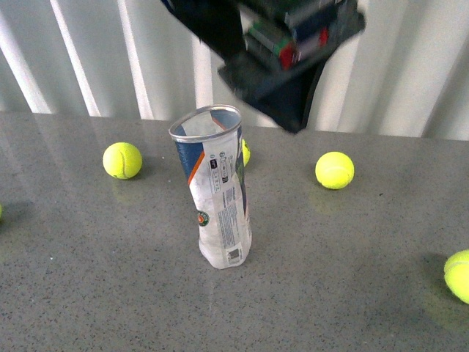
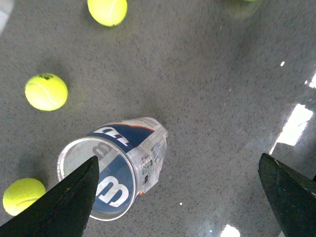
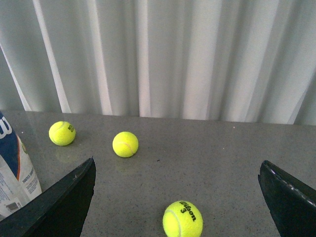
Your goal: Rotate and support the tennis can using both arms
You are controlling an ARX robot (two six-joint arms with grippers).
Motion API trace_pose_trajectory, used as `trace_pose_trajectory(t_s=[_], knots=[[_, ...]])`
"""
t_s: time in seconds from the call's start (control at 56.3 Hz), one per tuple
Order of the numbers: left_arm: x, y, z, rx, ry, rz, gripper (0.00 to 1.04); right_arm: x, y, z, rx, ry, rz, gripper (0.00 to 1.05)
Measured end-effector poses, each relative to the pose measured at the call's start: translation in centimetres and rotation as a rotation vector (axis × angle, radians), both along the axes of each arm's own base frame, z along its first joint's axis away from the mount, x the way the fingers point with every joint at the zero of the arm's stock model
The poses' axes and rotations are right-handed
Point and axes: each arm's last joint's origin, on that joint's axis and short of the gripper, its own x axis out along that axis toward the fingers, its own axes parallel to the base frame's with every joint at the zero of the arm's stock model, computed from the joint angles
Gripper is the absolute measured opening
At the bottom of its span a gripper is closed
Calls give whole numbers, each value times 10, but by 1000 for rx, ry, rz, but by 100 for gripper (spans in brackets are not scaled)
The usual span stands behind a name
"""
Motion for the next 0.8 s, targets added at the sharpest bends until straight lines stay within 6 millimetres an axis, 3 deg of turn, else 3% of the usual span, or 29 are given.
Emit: trace_pose_trajectory(t_s=[0.178, 0.266, 0.391, 0.497, 0.639, 0.799], knots=[[-18, 27, 51, -218, -93, 28, 98, 0, 0, 0, 0, 0, 0, 97], [-34, 54, 75, -323, -211, 101, 98, 0, 0, 0, 0, 0, 0, 97], [-63, 94, 92, -465, -280, 229, 98, 0, 0, 0, 0, 0, 0, 97], [-88, 122, 85, -519, -283, 299, 98, 0, 0, 0, 0, 0, 0, 97], [-111, 151, 60, -545, -247, 415, 98, 0, 0, 0, 0, 0, 0, 97], [-131, 173, 21, -642, -729, 869, 71, 0, 0, 0, 0, 0, 0, 97]])
